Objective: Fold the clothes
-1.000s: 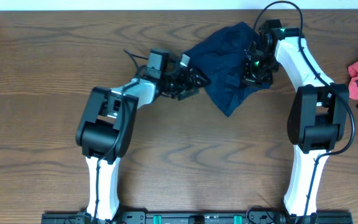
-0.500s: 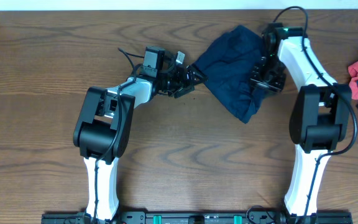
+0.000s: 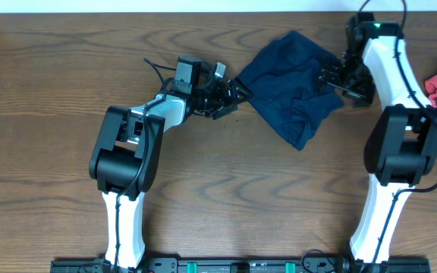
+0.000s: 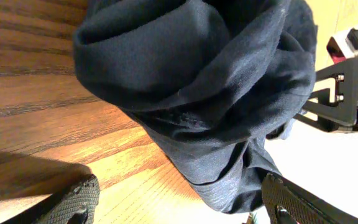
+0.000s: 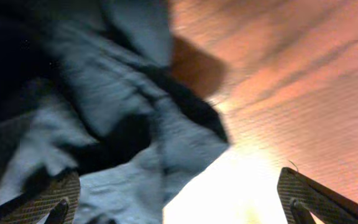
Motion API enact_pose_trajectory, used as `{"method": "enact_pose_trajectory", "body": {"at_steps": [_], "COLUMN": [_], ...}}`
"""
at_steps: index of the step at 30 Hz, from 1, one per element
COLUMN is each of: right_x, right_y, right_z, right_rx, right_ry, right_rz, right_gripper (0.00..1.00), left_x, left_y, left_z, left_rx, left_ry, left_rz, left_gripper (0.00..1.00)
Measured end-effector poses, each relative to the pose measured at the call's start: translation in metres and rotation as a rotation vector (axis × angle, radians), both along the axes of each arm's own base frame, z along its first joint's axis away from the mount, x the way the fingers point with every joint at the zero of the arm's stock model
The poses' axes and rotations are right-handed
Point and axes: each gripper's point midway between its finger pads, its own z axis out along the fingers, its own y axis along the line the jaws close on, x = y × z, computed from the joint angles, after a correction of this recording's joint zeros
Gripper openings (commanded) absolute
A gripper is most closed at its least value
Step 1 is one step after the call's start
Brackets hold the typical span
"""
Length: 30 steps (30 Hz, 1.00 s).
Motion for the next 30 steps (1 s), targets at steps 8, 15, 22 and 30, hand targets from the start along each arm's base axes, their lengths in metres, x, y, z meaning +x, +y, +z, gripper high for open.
{"method": "enact_pose_trajectory", "body": {"at_steps": [8,15,22,30], "right_x": [0.019,0.042,0.066,0.061], "right_y": [-0.024,-0.020,-0.010,0.005], "right_z": [0.002,0.001,-0.028,-0.037], "right_rx": [0.103,0.155,0.208,0.300], "right_ry": [-0.094,-0.205,-0.275,-0.265], "right_rz": [-0.017,0.140,0.265,0.308], "right_gripper": [0.99,0.99,0.99,0.99], "left_x": [0.000,-0.008,-0.026,-0.023], "left_y": [0.000,0.001,0.007,0.008], "left_z": [0.000,0.001,0.001,0.000], "left_rx": [-0.001,0.011,0.046,0.081], "left_ry": [-0.004,0.021,0.120,0.119], "left_rz": [-0.004,-0.020,-0.027,0.006], "left_gripper": [0.86,0.90,0.91,0.95]}}
